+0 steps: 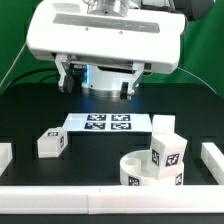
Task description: Assemble stool
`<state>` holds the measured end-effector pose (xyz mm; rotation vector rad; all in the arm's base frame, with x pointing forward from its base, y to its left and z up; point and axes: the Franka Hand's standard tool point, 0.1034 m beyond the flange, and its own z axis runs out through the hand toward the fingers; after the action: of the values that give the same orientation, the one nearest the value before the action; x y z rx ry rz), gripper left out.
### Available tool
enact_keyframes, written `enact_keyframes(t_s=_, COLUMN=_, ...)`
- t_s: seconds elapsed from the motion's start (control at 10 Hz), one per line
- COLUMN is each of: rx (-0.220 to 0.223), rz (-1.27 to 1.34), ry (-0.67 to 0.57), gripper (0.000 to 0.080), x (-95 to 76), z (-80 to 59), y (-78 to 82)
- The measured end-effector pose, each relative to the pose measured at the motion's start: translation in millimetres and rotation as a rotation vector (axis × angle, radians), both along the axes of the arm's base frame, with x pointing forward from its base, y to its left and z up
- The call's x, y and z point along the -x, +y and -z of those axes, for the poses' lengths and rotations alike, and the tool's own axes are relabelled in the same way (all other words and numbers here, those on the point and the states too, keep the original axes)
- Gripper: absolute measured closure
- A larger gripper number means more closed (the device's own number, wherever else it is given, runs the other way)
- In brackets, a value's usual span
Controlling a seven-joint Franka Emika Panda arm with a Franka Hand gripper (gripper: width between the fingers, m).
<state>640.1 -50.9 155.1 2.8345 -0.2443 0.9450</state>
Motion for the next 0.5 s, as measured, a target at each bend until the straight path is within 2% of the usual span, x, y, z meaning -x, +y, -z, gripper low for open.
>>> enact_keyframes(t_s=0.1, rx=-0.006, rz=0.0, ry=0.009, gripper=0.0151, x=0.4, z=1.7, y=0.5)
enact_keyframes(t_s=0.2, rx=0.018, rz=-0.014, ry=0.021, gripper=0.0151, x=4.3, z=5.5, y=-7.5)
enact_keyframes(t_s=0.3, rx=0.052, rz=-0.033, ry=0.074, gripper=0.0151, x=19.1, z=20.2, y=-32.9)
enact_keyframes(t_s=0.4, rx=-0.027, rz=-0.032, ry=0.211, gripper=0.0151, x=35.2, z=38.9, y=-41.2)
enact_keyframes(t_s=0.5, rx=-0.085, rz=-0.039, ry=0.328, gripper=0.0151, x=45.0, z=43.8, y=-52.3)
